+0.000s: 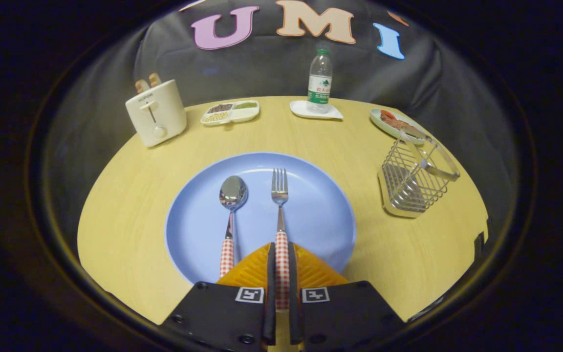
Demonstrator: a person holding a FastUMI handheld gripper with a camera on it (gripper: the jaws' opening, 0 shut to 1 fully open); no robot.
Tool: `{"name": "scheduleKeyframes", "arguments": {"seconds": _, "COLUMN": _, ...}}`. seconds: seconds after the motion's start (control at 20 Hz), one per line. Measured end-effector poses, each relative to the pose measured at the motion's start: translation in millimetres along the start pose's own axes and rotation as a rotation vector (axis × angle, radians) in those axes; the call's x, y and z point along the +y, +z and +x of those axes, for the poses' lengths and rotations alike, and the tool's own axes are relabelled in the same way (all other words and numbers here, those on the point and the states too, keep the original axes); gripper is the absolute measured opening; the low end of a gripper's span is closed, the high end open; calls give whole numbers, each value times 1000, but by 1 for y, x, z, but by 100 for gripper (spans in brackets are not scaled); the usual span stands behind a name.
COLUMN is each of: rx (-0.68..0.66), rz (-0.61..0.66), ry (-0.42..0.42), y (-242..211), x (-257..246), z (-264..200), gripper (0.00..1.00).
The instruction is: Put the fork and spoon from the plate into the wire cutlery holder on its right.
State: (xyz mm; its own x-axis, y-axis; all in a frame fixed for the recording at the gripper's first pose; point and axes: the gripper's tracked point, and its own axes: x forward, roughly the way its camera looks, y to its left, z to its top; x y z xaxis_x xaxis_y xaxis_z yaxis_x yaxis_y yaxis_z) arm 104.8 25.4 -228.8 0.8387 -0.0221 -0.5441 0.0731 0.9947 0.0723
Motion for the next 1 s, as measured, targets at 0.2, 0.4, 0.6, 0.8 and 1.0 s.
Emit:
{"name": "scheduleKeyframes", "arguments": {"seconds": 0.2, "rx": -13, "rz": 1, "ry": -18, "y": 2, "x": -8, "z": -2, "gripper": 8}}
{"name": "scheduleKeyframes", "arguments": {"seconds": 0.4, "rx": -17, "rz": -3, "ry": -44, "y": 8, "x": -17, "z": -10, "gripper": 7}}
{"name": "scheduleKeyframes", "arguments": {"seconds": 0.6, "rx": 8, "rz": -30, "ry": -45, "y": 19, "x": -16, "z": -25, "gripper": 7}}
{"name": "scheduleKeyframes", "arguments": {"seconds": 0.8, "rx": 53, "rz": -33, "ry": -118, "y": 44, "x": -27, "z": -51, "gripper": 7}}
{"name": "scheduleKeyframes", "arguments": {"seconds": 1.0, "rx": 84, "rz": 50, "ry": -180, "y": 80, "x": -36, "z": -82, "gripper": 7}}
